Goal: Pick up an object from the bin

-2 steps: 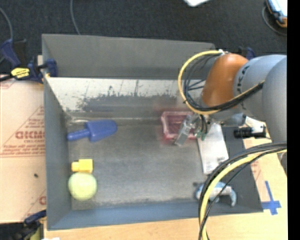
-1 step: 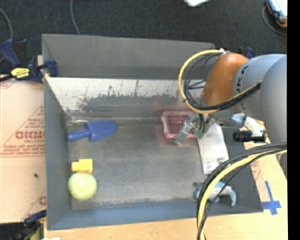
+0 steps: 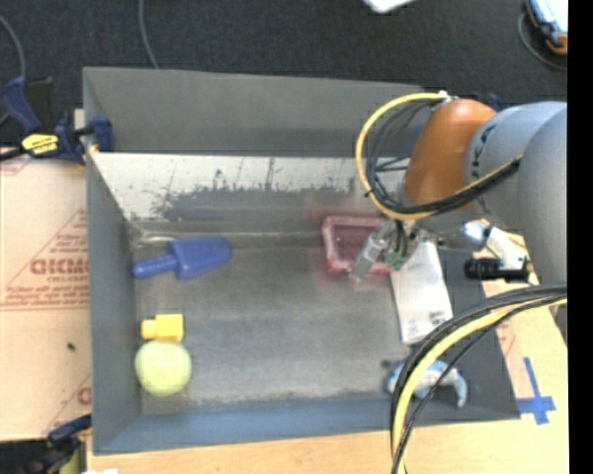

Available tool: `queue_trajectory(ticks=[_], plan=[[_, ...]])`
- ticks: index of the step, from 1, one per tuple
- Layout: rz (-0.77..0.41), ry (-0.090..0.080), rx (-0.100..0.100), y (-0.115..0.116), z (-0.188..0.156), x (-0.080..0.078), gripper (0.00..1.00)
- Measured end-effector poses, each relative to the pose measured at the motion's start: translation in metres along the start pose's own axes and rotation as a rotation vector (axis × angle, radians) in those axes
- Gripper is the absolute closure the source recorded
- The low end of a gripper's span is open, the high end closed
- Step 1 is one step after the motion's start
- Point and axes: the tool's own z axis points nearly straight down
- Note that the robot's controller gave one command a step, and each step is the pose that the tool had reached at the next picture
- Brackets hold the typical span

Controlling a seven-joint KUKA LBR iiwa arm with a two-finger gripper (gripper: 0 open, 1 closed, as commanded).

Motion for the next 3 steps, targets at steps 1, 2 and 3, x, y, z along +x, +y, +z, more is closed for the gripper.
queue_trajectory(ticks=[1,2,3], plan=[[-0.006,-0.004,-0.001,0.000,-0.013,-0.001,1.00],[-0.030,-0.009,-0.002,0.000,-0.024,-0.002,1.00],[-0.034,-0.011,-0.003,0.000,-0.029,-0.003,1.00]])
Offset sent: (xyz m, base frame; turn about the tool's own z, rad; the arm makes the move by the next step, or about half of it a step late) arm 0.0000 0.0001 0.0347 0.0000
